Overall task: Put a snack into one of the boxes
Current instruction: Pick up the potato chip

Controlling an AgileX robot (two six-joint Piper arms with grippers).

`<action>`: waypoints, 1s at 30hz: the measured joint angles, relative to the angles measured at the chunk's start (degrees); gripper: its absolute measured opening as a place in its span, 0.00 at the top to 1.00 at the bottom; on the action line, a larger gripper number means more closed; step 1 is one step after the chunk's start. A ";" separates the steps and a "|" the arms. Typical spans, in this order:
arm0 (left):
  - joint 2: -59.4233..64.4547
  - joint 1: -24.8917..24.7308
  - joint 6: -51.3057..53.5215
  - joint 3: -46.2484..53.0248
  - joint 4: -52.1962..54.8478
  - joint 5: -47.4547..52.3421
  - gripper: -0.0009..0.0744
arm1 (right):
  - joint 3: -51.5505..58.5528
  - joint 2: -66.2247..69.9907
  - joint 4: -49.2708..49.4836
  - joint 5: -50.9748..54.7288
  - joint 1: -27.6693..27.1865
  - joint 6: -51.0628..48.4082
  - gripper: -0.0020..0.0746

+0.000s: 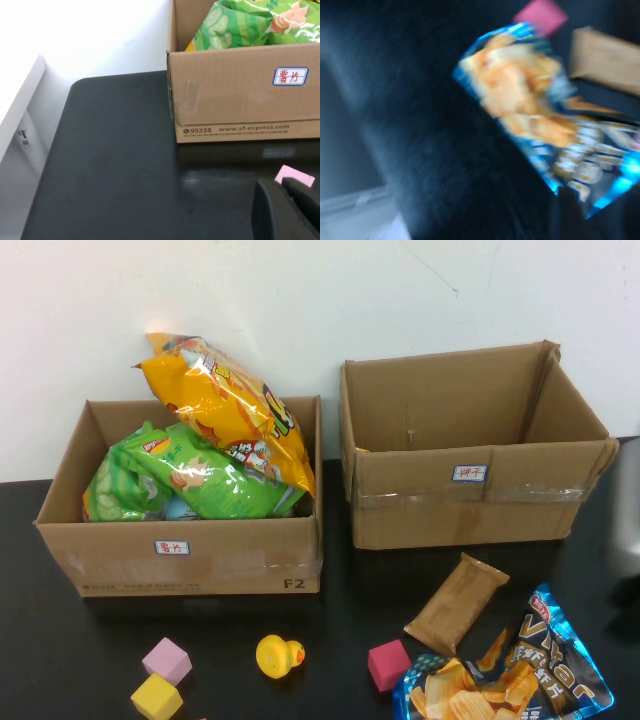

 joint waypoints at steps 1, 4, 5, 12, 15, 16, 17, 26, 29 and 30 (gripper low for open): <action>0.00 0.00 0.00 0.00 0.00 0.00 0.99 | -0.82 3.07 -1.21 0.33 2.43 0.00 0.66; 0.00 0.00 0.00 0.00 0.00 0.00 0.99 | -1.95 11.38 -5.51 0.46 8.58 0.00 0.32; 0.00 0.00 0.00 0.00 0.00 0.00 0.99 | -2.07 14.10 -6.95 0.02 10.41 0.00 0.23; 0.00 0.00 0.00 0.00 0.00 0.00 0.99 | -2.53 25.36 -12.29 -10.01 18.35 -1.16 0.08; 0.00 0.00 0.00 0.00 0.00 0.00 0.99 | -2.53 28.15 -12.15 -16.38 19.19 -1.26 0.07; 0.00 0.00 0.00 0.00 0.00 0.00 0.99 | -2.53 29.19 -11.79 -17.97 19.19 -1.24 0.07; 0.00 0.00 0.00 0.00 0.00 0.00 0.99 | -2.53 30.29 -11.64 -19.12 19.19 -1.24 0.07; 0.00 0.00 0.00 0.00 0.00 0.00 0.99 | -2.60 41.61 -8.30 -26.06 19.45 1.22 0.10; 0.00 0.00 0.00 0.00 0.00 0.00 0.99 | -2.66 43.00 -8.43 -27.45 19.73 1.85 0.30; 0.00 0.00 0.00 0.00 0.00 0.00 0.99 | -2.74 43.00 -8.58 -27.46 19.73 1.98 0.40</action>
